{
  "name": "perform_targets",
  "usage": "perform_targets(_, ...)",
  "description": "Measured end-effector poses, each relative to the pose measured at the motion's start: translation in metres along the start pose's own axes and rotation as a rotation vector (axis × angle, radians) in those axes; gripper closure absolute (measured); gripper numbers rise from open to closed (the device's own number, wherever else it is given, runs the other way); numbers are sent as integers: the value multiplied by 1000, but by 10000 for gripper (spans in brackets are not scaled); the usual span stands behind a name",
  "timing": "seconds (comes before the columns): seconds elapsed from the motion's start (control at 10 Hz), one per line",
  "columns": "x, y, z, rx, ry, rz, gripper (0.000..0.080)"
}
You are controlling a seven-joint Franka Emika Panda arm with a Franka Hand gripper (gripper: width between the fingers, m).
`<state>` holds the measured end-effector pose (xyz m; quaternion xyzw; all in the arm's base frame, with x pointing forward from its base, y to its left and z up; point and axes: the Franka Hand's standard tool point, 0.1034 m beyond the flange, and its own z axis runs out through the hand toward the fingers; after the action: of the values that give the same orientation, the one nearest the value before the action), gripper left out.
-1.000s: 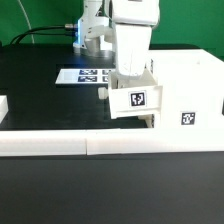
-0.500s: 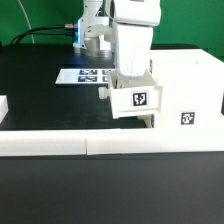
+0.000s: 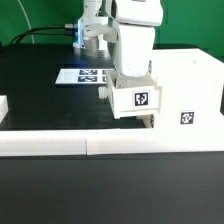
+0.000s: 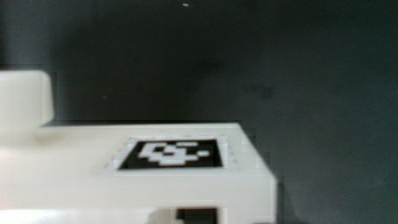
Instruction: Assemble drawer
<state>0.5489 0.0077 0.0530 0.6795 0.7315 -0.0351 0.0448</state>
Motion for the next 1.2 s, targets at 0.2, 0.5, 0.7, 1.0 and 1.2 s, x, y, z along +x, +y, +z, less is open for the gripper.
perform_targets(0.2, 5, 1, -1, -7, -6, 0, 755)
perform_targets(0.5, 5, 1, -1, -7, -5, 17, 679)
perform_targets(0.7, 9, 3, -12, -21, -7, 16, 530)
perform_targets(1.0, 3, 7, -41, -19, -35, 15, 196)
perform_targets(1.2, -11, 7, -46, -20, -42, -11, 154)
